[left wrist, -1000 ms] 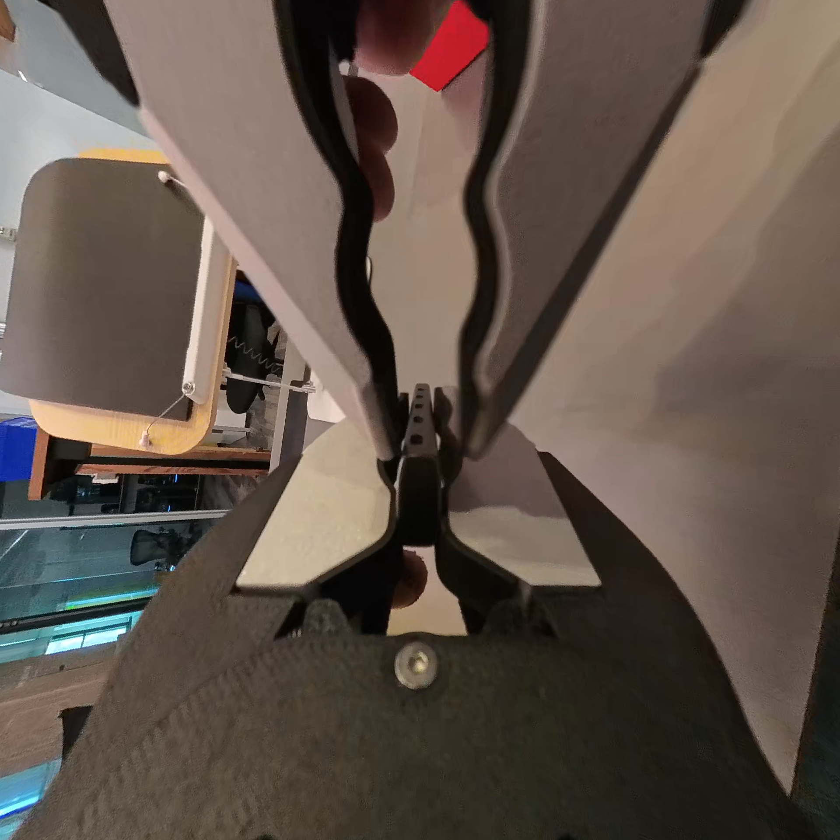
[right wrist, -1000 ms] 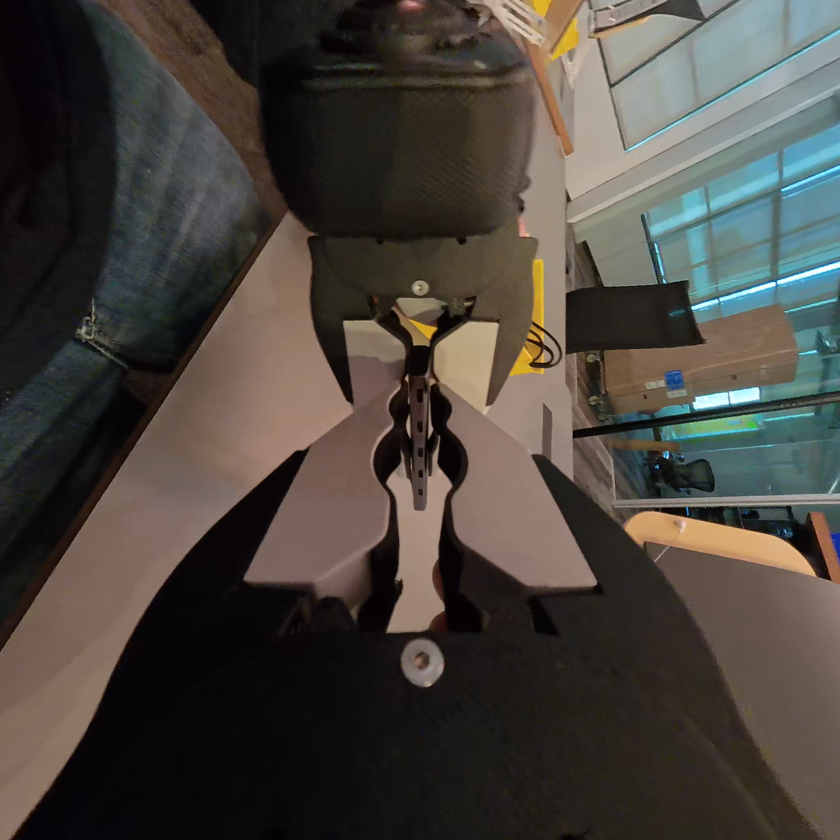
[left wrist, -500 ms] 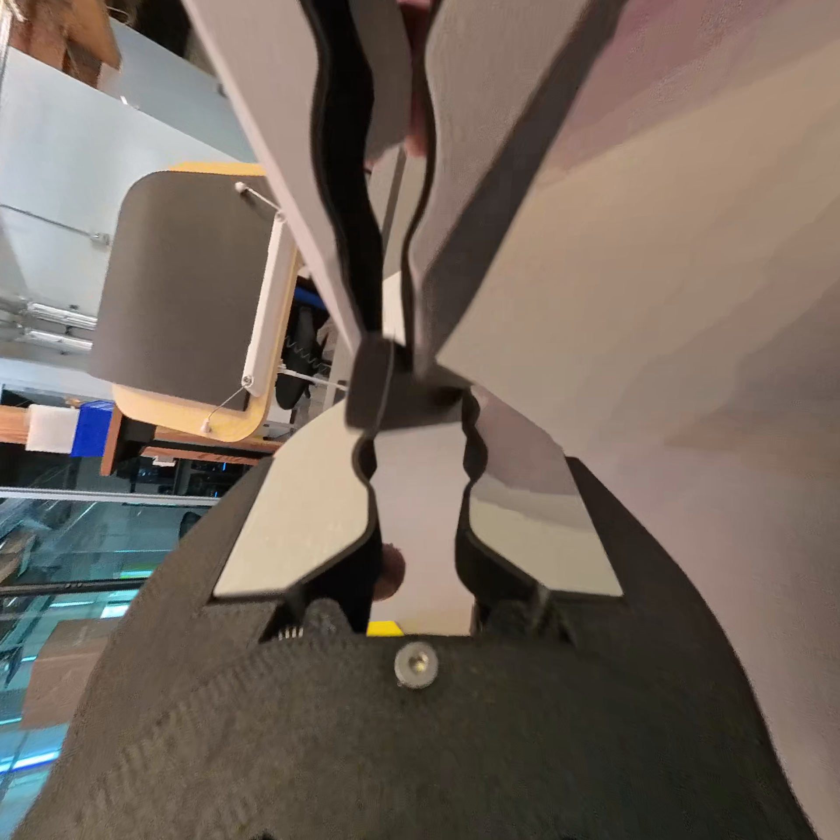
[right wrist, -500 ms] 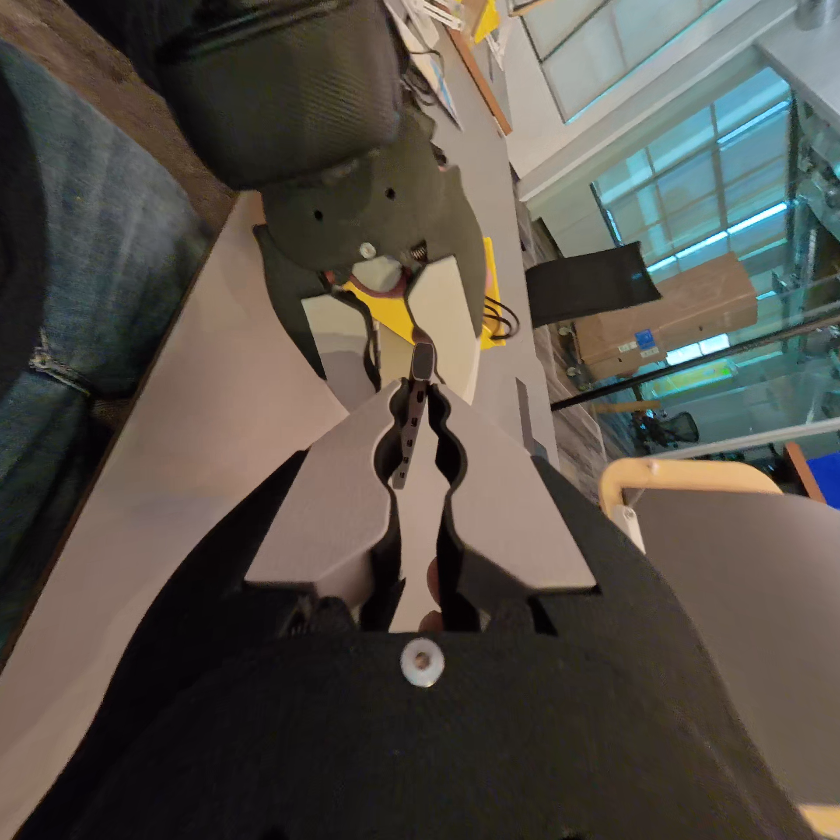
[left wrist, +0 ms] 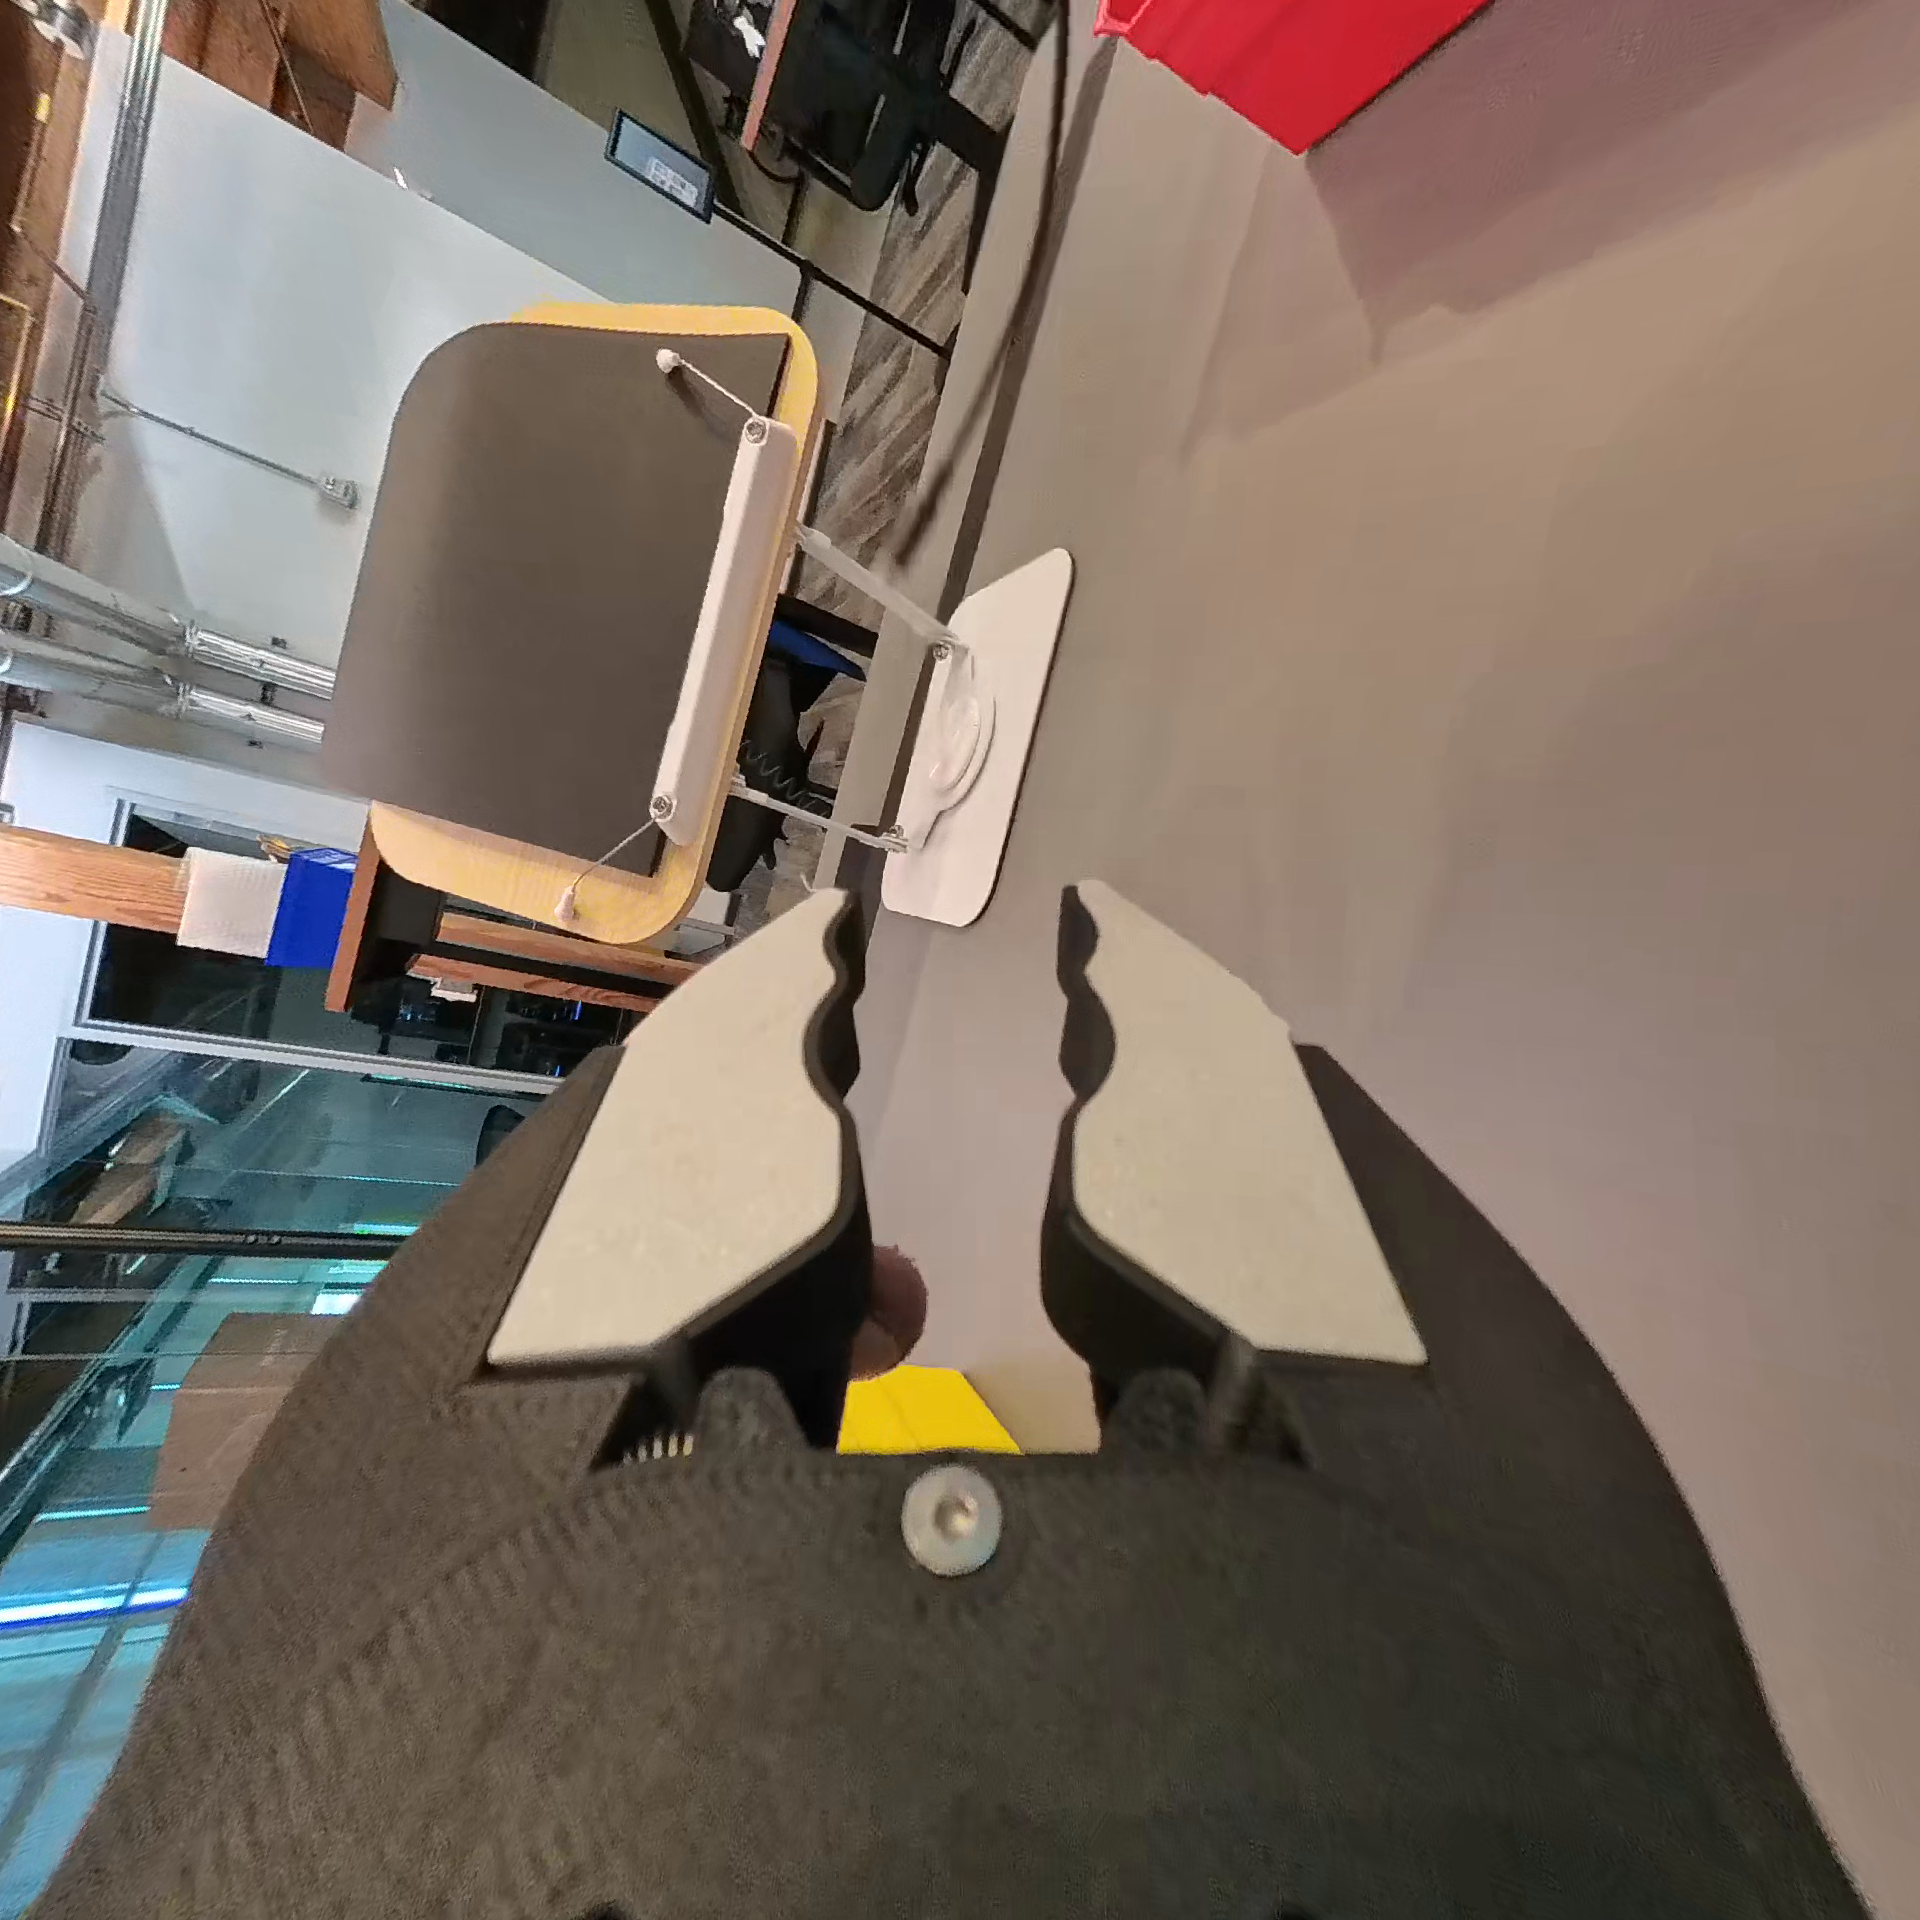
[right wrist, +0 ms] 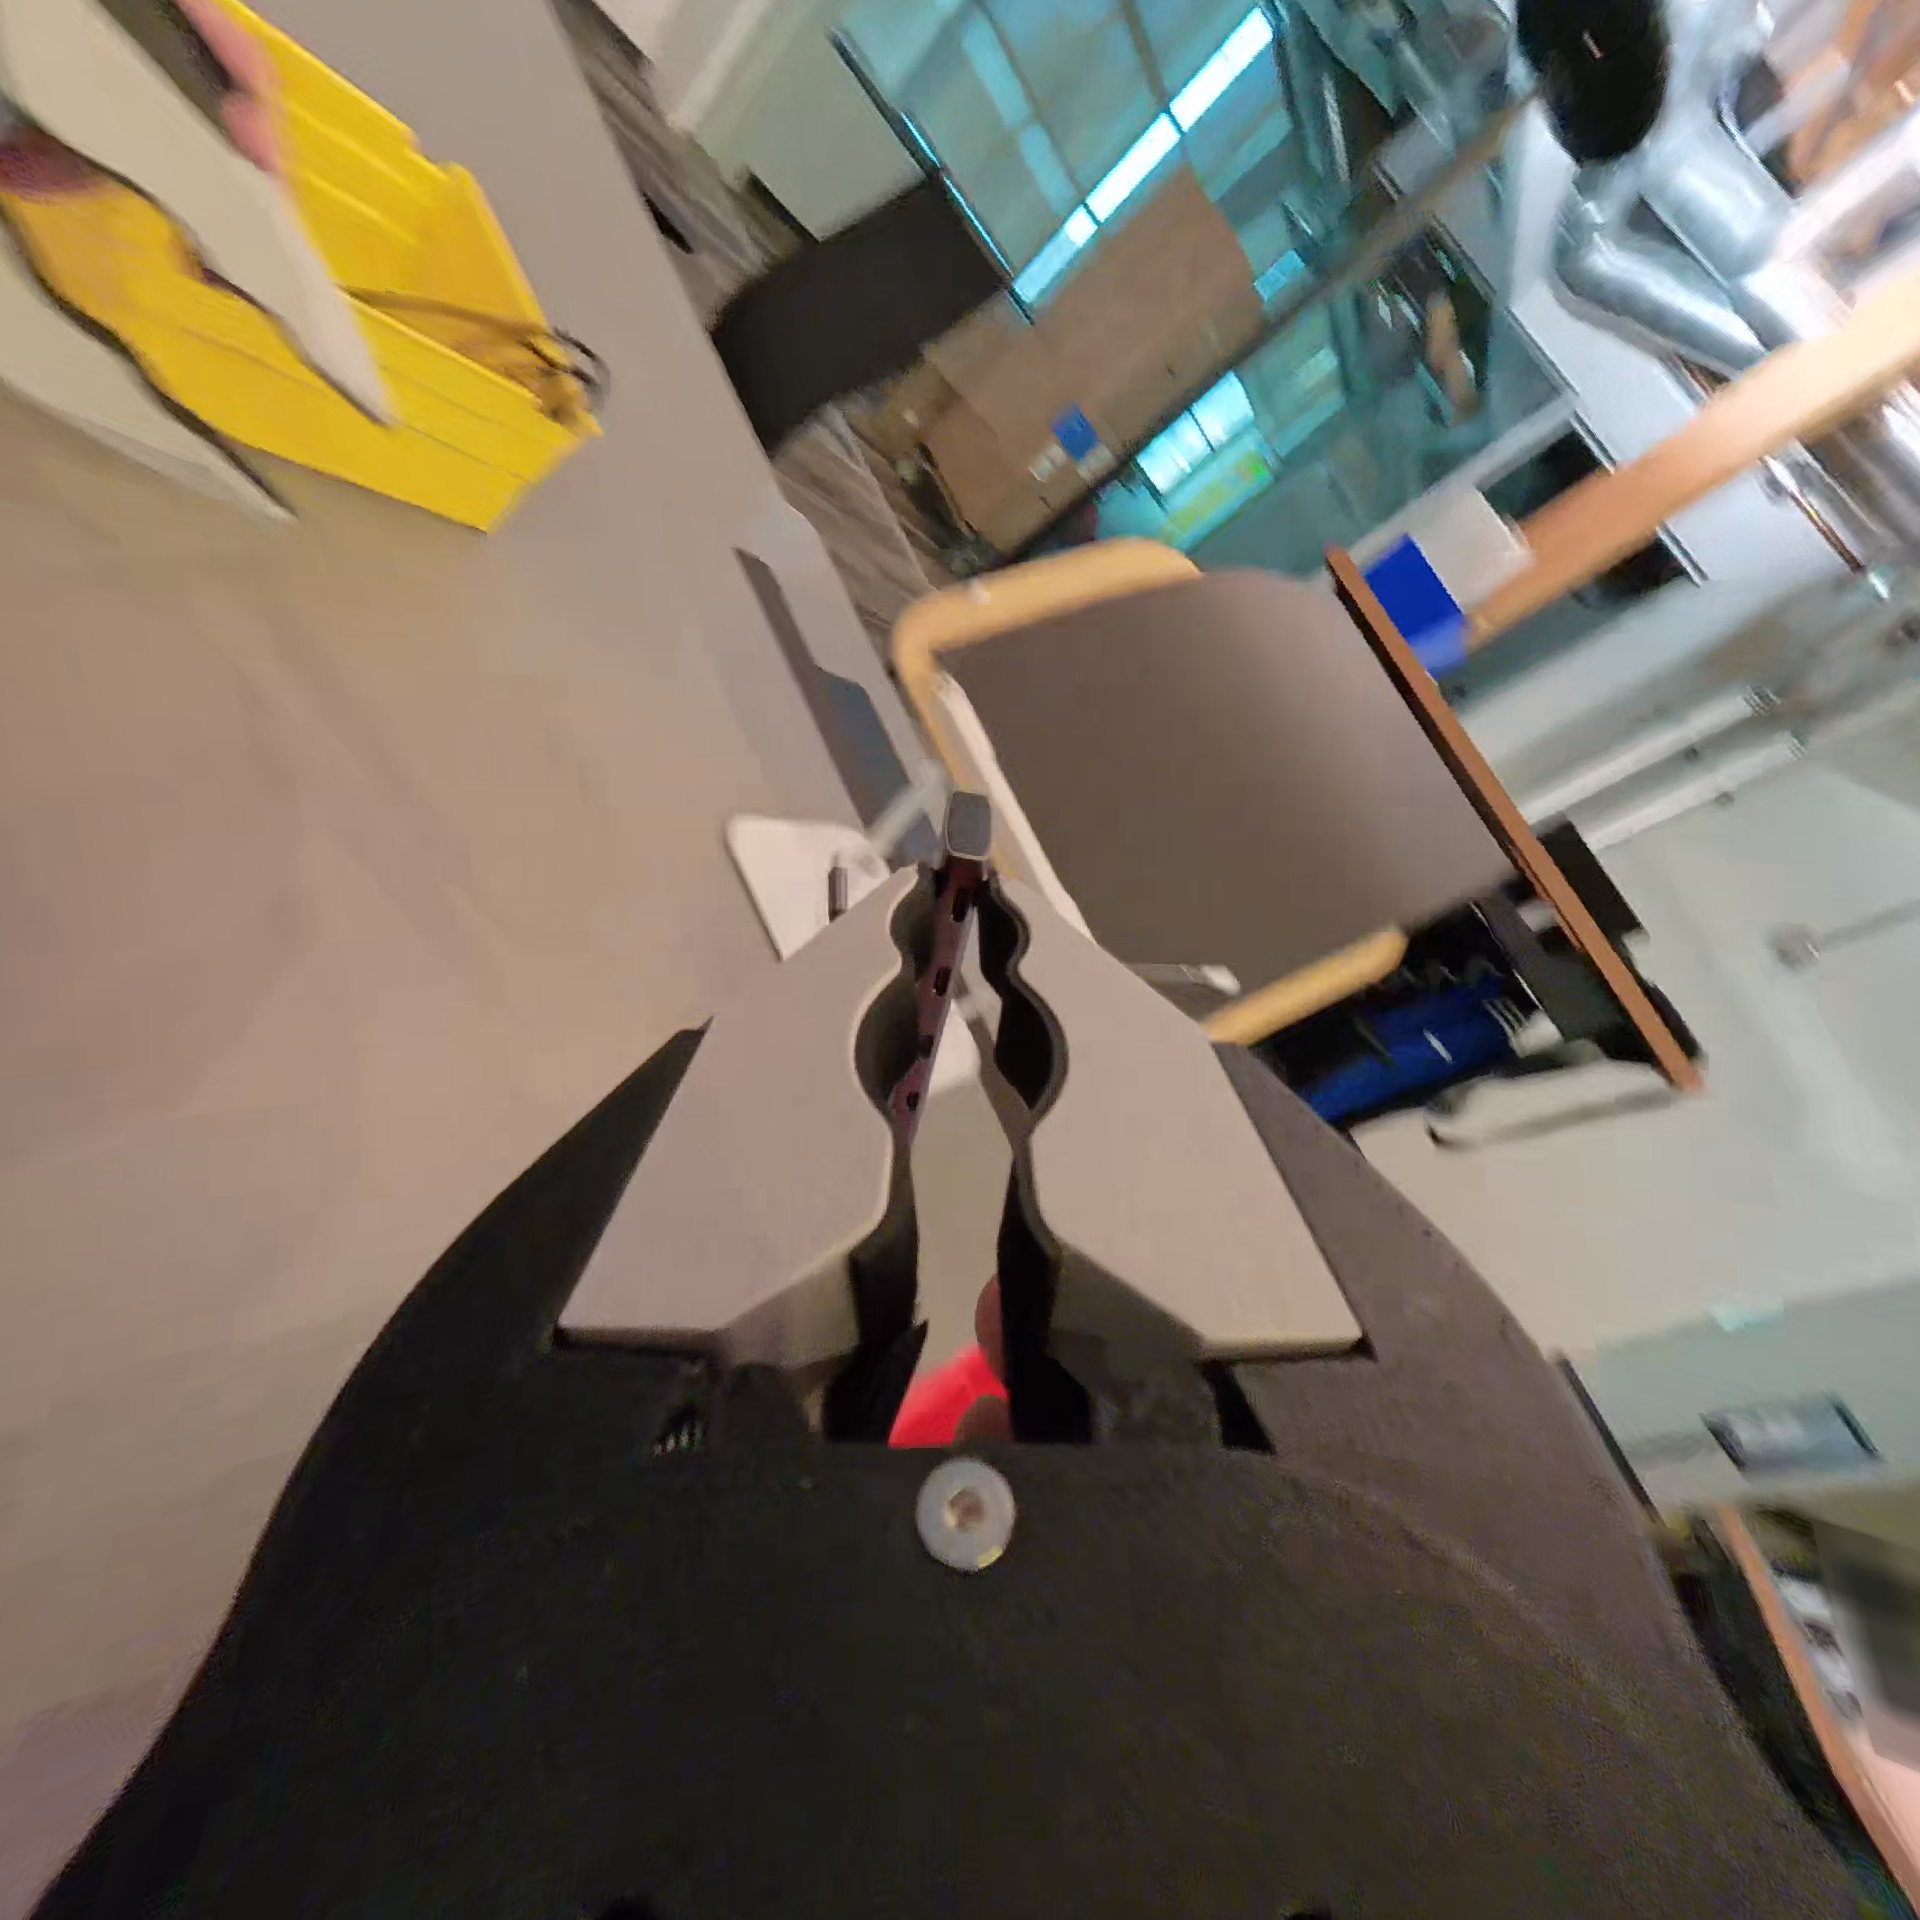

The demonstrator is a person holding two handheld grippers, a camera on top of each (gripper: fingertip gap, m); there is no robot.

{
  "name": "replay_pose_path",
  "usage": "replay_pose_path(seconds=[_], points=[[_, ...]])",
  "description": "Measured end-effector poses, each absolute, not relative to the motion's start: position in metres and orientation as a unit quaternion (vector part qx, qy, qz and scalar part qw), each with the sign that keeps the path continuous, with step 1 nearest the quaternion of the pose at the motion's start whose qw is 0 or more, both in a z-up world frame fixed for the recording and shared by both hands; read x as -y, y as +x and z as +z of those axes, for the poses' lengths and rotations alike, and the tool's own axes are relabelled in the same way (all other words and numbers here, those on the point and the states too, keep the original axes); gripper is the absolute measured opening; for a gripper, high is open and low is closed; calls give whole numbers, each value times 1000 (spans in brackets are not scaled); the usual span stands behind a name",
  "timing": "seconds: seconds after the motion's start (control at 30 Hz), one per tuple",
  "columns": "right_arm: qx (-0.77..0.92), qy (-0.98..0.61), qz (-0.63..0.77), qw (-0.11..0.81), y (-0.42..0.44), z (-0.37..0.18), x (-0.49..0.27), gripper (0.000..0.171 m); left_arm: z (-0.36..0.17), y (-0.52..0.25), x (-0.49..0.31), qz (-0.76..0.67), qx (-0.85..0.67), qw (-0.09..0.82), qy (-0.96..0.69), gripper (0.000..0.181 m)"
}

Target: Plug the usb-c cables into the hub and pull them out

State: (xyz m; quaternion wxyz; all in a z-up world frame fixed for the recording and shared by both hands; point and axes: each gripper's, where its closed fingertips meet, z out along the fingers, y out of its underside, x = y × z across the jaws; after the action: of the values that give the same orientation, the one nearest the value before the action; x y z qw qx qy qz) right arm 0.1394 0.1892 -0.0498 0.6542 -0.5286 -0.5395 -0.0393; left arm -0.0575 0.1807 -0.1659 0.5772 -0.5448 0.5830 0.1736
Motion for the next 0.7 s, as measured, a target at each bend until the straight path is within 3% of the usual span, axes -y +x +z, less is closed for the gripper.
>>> replay_pose_path(seconds=[0.13,0.23,0.4,0.53,0.7], points=[[484,-602,-118,624,232,-45,-223,4,-173,-58,-181,177,-589,568,-546,35],[470,-661,-185,555,294,-68,-240,5,-177,-58,-182,177,-592,564,-548,34],[446,-753,-172,452,357,-129,-257,6,-186,-57,-183,178,-599,553,-551,33],[431,-802,-102,400,372,-184,-275,5,-191,-57,-183,178,-604,546,-552,33],[424,-824,-108,359,373,-210,-299,6,-197,-58,-184,178,-608,539,-555,33]])
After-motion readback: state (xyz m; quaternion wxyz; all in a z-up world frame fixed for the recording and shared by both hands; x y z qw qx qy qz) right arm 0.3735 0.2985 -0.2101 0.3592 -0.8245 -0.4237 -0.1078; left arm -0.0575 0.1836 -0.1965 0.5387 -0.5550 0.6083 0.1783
